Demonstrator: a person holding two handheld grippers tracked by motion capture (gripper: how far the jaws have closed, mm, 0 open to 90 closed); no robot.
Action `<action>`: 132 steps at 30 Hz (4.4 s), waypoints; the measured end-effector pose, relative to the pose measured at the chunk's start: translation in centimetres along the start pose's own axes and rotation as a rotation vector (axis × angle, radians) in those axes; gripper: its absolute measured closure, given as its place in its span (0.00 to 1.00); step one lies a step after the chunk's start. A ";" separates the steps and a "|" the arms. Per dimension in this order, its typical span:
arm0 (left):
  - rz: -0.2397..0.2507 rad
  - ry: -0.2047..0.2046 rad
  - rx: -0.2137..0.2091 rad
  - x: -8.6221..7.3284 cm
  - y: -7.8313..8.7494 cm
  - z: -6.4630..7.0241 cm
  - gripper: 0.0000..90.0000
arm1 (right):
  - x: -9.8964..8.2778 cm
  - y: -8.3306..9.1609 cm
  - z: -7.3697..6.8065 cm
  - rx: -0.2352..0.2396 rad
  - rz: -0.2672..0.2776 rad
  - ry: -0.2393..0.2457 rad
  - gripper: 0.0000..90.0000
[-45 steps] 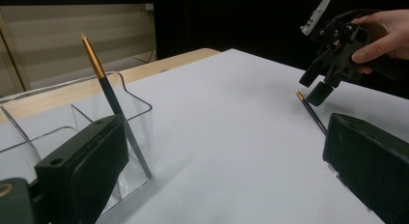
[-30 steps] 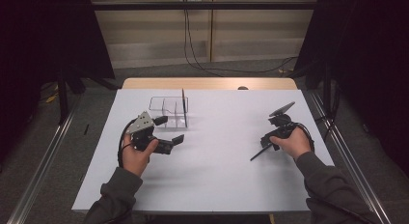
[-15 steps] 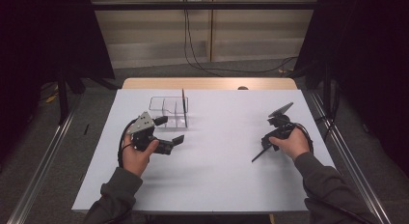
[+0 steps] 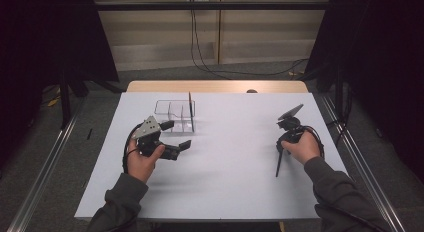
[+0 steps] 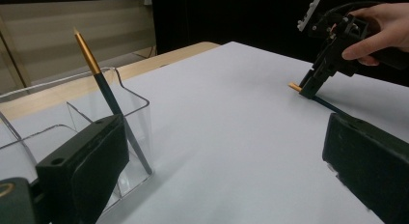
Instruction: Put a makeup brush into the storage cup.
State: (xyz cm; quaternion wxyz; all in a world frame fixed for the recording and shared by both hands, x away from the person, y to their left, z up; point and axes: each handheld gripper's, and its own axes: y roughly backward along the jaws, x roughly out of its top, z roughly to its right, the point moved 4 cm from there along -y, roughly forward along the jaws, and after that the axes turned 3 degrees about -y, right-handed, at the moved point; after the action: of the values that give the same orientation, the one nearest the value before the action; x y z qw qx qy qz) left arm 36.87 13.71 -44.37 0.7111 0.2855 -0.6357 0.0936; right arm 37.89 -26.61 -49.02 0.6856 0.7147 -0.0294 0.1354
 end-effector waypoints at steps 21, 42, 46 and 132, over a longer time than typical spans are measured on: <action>0.000 -0.002 -0.005 0.0 0.0 0.0 0.03 | 0.5 -0.1 -0.8 0.023 -0.031 0.030 0.80; 0.009 0.012 -0.020 0.0 0.0 0.1 0.03 | 0.4 -0.1 -0.7 0.082 -0.024 0.029 0.94; -0.003 0.013 -0.004 -0.1 -0.1 0.1 0.02 | 0.3 -0.1 -0.5 0.097 -0.016 0.027 0.94; -0.013 0.067 -0.046 -0.7 -1.1 0.5 0.02 | -0.8 8.5 -1.7 0.306 0.795 0.076 0.94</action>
State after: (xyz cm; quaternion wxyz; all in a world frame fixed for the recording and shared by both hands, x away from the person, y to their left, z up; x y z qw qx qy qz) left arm 36.86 12.72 -45.29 0.7388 0.2702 -0.6117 0.0839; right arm 34.92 -25.53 -40.90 0.4668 0.7358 -0.2566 0.4182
